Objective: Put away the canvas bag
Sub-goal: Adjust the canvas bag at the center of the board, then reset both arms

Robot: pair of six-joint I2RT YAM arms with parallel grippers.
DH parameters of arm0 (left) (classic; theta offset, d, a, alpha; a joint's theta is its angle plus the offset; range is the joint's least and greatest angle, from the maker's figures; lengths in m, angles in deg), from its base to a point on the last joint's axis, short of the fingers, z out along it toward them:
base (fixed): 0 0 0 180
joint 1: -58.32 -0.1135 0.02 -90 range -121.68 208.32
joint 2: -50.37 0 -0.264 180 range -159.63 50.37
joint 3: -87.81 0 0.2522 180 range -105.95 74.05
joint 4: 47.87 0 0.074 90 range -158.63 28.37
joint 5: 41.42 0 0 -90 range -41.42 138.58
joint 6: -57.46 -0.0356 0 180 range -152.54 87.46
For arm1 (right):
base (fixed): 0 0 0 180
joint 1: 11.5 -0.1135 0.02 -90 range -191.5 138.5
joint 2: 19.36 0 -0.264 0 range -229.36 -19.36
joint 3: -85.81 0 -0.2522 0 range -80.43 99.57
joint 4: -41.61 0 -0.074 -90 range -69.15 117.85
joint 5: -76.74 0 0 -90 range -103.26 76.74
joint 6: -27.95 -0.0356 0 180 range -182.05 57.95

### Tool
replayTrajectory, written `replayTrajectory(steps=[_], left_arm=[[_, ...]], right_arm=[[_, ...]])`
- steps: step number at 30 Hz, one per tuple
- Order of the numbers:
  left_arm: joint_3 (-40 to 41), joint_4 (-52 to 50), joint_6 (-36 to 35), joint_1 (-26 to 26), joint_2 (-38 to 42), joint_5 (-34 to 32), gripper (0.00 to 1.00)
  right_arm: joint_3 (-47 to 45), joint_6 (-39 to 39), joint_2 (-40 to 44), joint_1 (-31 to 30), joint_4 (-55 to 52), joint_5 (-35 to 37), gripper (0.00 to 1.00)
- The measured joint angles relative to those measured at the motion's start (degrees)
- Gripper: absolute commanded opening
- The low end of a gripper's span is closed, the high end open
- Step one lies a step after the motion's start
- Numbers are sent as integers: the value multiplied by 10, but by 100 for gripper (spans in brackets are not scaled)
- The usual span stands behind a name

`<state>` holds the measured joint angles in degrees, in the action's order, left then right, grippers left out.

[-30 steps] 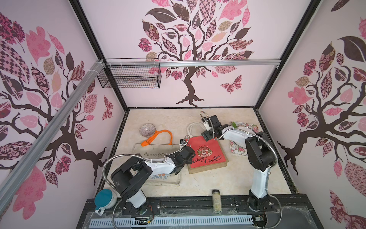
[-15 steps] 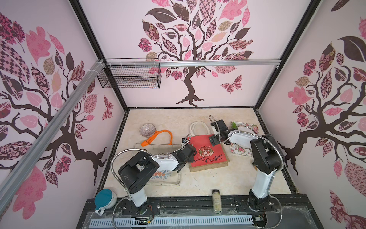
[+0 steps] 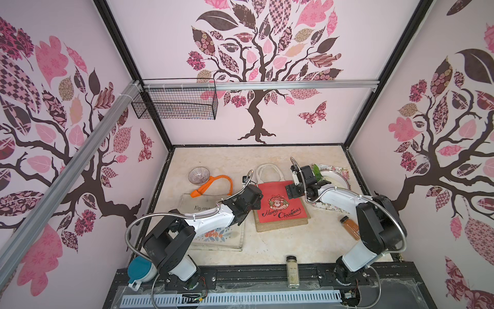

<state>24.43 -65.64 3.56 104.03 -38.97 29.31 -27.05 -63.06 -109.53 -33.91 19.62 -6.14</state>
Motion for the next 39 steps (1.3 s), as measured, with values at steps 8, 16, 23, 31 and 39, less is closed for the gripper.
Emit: replayTrajectory(steps=[8,16,23,31,39], left_arm=[[-1,-30,-1,-19,70,40,78],[40,-42,-63,-148,266,67,98],[129,72,-146,-245,324,-38,97],[218,260,-318,-277,243,-188,97],[284,428,-349,-381,119,-123,98]], right_arm=[[-107,-81,163,0,3,-52,100],[-245,-156,318,0,12,-97,100],[-229,-115,313,0,120,5,100],[-291,-24,292,67,329,101,100],[-389,22,228,120,516,128,100]])
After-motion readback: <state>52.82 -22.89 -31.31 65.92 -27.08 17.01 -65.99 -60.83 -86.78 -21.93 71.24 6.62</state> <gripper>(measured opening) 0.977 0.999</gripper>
